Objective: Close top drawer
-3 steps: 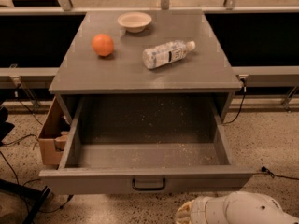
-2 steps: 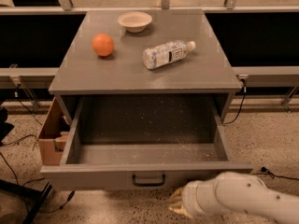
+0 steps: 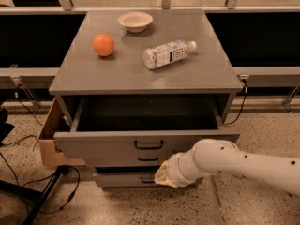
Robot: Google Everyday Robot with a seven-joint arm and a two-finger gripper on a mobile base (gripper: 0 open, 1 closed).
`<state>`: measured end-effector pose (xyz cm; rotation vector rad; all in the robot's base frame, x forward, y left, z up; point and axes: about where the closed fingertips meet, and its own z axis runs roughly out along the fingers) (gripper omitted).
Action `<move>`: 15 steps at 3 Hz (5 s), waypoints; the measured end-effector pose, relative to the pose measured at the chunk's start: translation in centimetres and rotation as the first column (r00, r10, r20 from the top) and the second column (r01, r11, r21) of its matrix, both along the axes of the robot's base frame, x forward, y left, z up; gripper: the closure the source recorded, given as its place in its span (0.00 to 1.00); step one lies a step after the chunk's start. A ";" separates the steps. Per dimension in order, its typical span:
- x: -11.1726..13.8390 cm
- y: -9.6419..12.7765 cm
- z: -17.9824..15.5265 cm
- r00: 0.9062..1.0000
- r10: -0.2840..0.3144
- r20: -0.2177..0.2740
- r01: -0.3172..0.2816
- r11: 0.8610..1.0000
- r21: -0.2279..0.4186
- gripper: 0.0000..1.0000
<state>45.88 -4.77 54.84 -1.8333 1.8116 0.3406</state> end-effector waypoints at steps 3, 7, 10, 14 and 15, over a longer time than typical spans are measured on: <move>5.3 -2.3 -2.1 1.000 0.001 -0.017 -0.001 0.999 0.038 1.00; 11.6 -5.5 -3.2 0.999 -0.036 -0.024 0.037 0.997 0.070 1.00; 13.3 -5.9 -0.8 0.998 -0.045 0.042 0.042 0.997 0.060 1.00; -4.4 -18.0 17.3 0.996 -0.046 -0.077 0.005 0.883 -0.469 1.00; -3.8 -23.1 23.5 0.982 -0.189 0.024 0.172 0.826 -0.537 1.00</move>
Offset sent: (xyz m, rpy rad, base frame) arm 0.0627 -0.0221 -0.0204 0.0329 0.0123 0.0178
